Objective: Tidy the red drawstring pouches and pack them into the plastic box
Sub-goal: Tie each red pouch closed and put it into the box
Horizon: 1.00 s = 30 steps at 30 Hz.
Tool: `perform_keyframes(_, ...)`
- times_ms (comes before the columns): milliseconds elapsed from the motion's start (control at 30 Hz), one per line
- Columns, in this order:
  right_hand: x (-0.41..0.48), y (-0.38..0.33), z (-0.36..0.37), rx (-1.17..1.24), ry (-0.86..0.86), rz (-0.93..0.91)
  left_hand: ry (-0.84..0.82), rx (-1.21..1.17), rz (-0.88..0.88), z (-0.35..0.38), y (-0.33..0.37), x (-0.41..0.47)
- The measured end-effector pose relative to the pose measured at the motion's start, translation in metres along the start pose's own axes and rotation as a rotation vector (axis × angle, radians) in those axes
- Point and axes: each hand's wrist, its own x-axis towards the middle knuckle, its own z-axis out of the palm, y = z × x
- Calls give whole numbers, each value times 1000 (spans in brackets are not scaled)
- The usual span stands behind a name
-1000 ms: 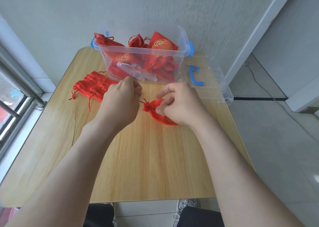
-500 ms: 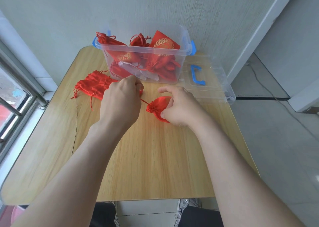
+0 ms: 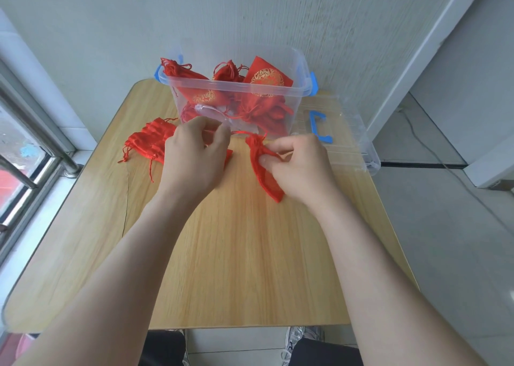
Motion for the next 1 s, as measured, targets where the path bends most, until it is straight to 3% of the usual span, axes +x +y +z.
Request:
perform_keyframes(233, 11, -16, 9, 184, 243, -180, 12, 49, -8, -5, -11, 3)
perform_keyframes(467, 49, -44, 14, 458, 421, -59, -114, 256, 74, 1, -37, 7)
perform_keyframes(600, 86, -70, 16, 472, 660, -91, -217, 510, 54, 0, -45, 5)
perform_keyframes(767, 122, -87, 19, 344, 851, -163, -321, 612, 54, 1, -47, 5)
perform_keyframes(867, 137, -89, 19, 166, 821, -75, -341, 621, 42, 5, -46, 7)
perform_keyframes(1000, 136, -92, 20, -234, 502, 147, -349, 642, 45, 7, -45, 6)
